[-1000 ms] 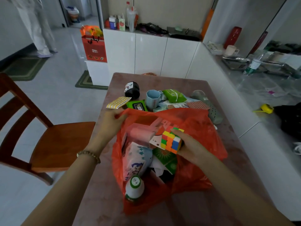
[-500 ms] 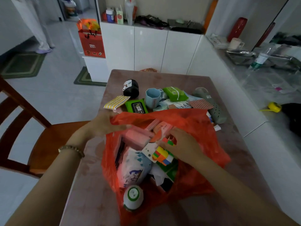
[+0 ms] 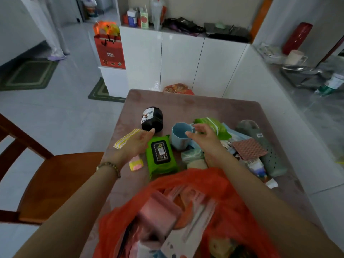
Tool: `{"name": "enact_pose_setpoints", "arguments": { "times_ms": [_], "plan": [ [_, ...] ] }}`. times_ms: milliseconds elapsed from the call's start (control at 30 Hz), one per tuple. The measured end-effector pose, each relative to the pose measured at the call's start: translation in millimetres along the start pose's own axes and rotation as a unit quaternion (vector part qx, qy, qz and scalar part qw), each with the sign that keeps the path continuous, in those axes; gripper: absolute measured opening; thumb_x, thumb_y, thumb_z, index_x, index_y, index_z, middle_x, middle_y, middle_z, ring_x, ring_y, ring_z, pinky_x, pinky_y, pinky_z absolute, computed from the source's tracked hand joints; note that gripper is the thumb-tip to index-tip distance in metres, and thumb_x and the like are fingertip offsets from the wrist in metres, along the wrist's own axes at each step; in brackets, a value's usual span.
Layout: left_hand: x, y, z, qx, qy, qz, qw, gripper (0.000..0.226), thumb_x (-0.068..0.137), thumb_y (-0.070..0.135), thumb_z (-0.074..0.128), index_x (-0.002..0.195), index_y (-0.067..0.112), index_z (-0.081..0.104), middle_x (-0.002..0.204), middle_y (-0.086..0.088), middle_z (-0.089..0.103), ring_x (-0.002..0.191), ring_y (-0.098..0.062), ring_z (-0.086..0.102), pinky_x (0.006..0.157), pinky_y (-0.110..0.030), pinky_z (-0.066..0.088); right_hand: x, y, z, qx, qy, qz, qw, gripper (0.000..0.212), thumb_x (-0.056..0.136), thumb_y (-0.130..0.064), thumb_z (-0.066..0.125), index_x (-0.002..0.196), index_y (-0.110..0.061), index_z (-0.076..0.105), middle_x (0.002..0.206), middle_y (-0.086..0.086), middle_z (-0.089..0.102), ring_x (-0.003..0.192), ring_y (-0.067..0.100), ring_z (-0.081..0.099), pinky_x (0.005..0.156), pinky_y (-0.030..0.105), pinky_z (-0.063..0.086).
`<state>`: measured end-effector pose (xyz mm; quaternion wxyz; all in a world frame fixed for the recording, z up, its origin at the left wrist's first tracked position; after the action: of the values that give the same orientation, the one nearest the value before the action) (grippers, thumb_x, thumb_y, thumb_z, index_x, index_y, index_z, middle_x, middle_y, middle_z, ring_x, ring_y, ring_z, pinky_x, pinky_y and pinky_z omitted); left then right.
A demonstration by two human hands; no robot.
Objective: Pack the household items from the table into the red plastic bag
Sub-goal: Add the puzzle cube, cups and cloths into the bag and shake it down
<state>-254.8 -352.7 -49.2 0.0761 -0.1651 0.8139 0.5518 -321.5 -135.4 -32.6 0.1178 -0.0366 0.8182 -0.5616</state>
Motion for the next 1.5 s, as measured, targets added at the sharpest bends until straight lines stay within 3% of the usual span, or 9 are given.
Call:
{"name": "enact_pose_setpoints", "arguments": {
  "times_ms": [100, 300, 567, 667, 867, 1000, 1233, 1367, 1500],
  "plan": [
    [25.5, -8.9, 24.6, -0.018, -0.042, -0.044, 0.998, 0.034, 0.094, 0.05, 0.037, 0.08, 0.022, 0.048, 0.085, 0.003, 0.056, 0.079, -0.012, 0.056, 0.072, -0.028, 0.044, 46.1, 30.1, 23.1, -0.161, -0.034, -0.035, 0.986, 0.057, 0.075, -0.026, 0.077, 0.126, -0.014, 0.055, 0.14, 0.01, 0.036, 0.13, 0.026, 0.037, 0.105, 0.036, 0.036],
    [30.4, -30.5, 21.6, -0.066, -0.007, -0.038, 0.997, 0.026, 0.094, 0.047, 0.041, 0.095, 0.026, 0.057, 0.096, 0.009, 0.06, 0.096, -0.019, 0.06, 0.083, -0.034, 0.047, 64.7, 51.9, 37.5, -0.402, -0.022, -0.124, 0.907, 0.025, 0.079, -0.028, 0.072, 0.099, -0.013, 0.074, 0.156, 0.008, 0.025, 0.145, 0.026, 0.016, 0.115, 0.035, 0.017],
    [-82.4, -31.7, -20.7, -0.102, 0.012, 0.021, 0.995, 0.049, 0.09, 0.053, 0.045, 0.115, 0.014, 0.061, 0.116, -0.007, 0.064, 0.102, -0.022, 0.063, 0.088, -0.03, 0.049, -37.3, -53.9, -18.1, -0.005, 0.033, -0.122, 0.992, 0.005, 0.083, -0.022, 0.069, 0.086, -0.018, 0.07, 0.082, -0.007, 0.068, 0.069, -0.009, 0.063, 0.061, 0.015, 0.049],
    [-147.3, -32.7, -26.8, -0.088, 0.051, 0.069, 0.992, 0.06, 0.068, 0.074, 0.045, 0.103, 0.03, 0.063, 0.112, -0.005, 0.066, 0.104, -0.022, 0.062, 0.092, -0.036, 0.049, -113.2, -86.7, -40.3, 0.097, -0.016, -0.129, 0.987, 0.01, 0.084, -0.019, 0.066, 0.09, -0.027, 0.069, 0.081, -0.017, 0.071, 0.078, -0.005, 0.067, 0.072, 0.015, 0.054],
    [-241.2, -73.4, -18.9, -0.091, 0.108, 0.092, 0.986, 0.05, 0.074, 0.077, 0.04, 0.102, 0.041, 0.063, 0.105, 0.012, 0.068, 0.108, -0.011, 0.061, 0.102, -0.042, 0.044, -246.3, -71.4, -31.0, 0.015, -0.195, -0.137, 0.971, 0.016, 0.081, -0.025, 0.067, 0.085, -0.01, 0.069, 0.076, -0.012, 0.068, 0.073, 0.001, 0.062, 0.066, 0.017, 0.051],
    [-271.6, -98.6, -8.7, -0.046, 0.101, 0.087, 0.99, 0.06, 0.079, 0.079, 0.031, 0.115, 0.04, 0.059, 0.118, 0.013, 0.063, 0.114, -0.009, 0.058, 0.102, -0.047, 0.044, -292.1, -26.4, 16.2, -0.147, -0.319, -0.103, 0.931, 0.021, 0.086, -0.026, 0.067, 0.066, -0.026, 0.06, 0.065, -0.013, 0.063, 0.062, -0.002, 0.058, 0.055, 0.016, 0.043],
    [-313.9, -73.6, 18.9, 0.0, 0.086, 0.155, 0.984, 0.072, 0.071, 0.07, 0.057, 0.131, 0.037, 0.034, 0.125, 0.029, 0.04, 0.109, 0.021, 0.044, 0.082, 0.002, 0.038, -306.2, -4.7, 70.4, -0.329, -0.215, -0.269, 0.879, 0.027, 0.084, -0.039, 0.065, 0.083, -0.013, 0.066, 0.08, -0.009, 0.053, 0.078, 0.008, 0.044, 0.074, 0.028, 0.028],
    [-316.9, -63.2, 24.8, 0.112, 0.135, 0.204, 0.963, 0.041, 0.077, 0.032, 0.073, 0.114, 0.021, 0.058, 0.109, 0.021, 0.052, 0.1, 0.017, 0.044, 0.084, 0.004, 0.029, -298.4, -34.2, 52.4, -0.214, -0.163, -0.203, 0.942, 0.027, 0.088, -0.034, 0.062, 0.077, -0.01, 0.063, 0.07, 0.004, 0.054, 0.064, 0.016, 0.049, 0.06, 0.031, 0.037],
    [-304.7, -48.4, 17.6, -0.022, 0.117, 0.184, 0.976, 0.019, 0.09, 0.019, 0.059, 0.085, 0.001, 0.059, 0.081, -0.003, 0.067, 0.074, 0.004, 0.06, 0.067, -0.004, 0.041, -266.4, -45.2, 22.0, -0.064, -0.017, -0.127, 0.99, 0.029, 0.095, -0.027, 0.052, 0.081, -0.004, 0.063, 0.075, 0.01, 0.055, 0.071, 0.016, 0.049, 0.064, 0.03, 0.036]
  ]
}}
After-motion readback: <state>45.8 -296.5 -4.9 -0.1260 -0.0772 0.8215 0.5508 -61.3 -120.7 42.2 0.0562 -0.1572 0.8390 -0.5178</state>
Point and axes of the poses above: each hand's wrist, its own x-axis towards the middle knuckle, its own z-axis out of the palm, y = z × x, the point moved 5 cm from there along x, towards the middle knuckle
